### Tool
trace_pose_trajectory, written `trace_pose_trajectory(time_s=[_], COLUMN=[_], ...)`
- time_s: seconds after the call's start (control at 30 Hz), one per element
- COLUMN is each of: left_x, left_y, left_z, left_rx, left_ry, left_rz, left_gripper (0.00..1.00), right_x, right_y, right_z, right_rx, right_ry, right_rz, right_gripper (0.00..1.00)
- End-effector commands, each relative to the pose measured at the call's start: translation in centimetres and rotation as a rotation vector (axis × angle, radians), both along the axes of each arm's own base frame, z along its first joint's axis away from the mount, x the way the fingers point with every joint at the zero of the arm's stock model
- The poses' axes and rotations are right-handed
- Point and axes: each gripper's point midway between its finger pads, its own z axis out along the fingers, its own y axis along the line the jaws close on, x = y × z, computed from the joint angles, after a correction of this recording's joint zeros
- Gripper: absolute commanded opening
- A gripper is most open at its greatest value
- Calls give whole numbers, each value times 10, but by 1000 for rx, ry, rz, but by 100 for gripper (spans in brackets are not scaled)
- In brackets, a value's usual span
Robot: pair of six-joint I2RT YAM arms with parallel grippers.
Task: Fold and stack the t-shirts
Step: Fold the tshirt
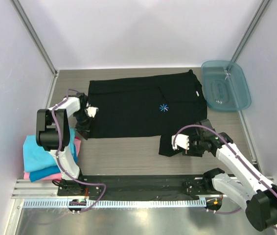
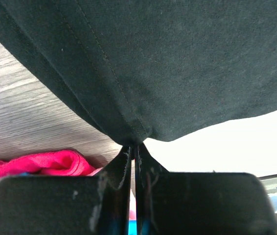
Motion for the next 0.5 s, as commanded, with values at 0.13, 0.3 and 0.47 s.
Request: trace_pose_trajectory(time_s=[0.13,0.3,0.47], left_x=[12,15,15], left_y=[-2,-3,-1], left_z=[13,14,13], left_rx=[-20,-22,-10], left_ry=[-50,-49,-47], left_rz=[-9,4,3], left_gripper=[1,0,0], right_x=[22,27,25], right_y=[9,16,27], right_z=[4,-1,0], right_rx=[26,34,71], right_ry=[-63,-36,-6], right_rz=[21,49,112], right_gripper=[56,55,54])
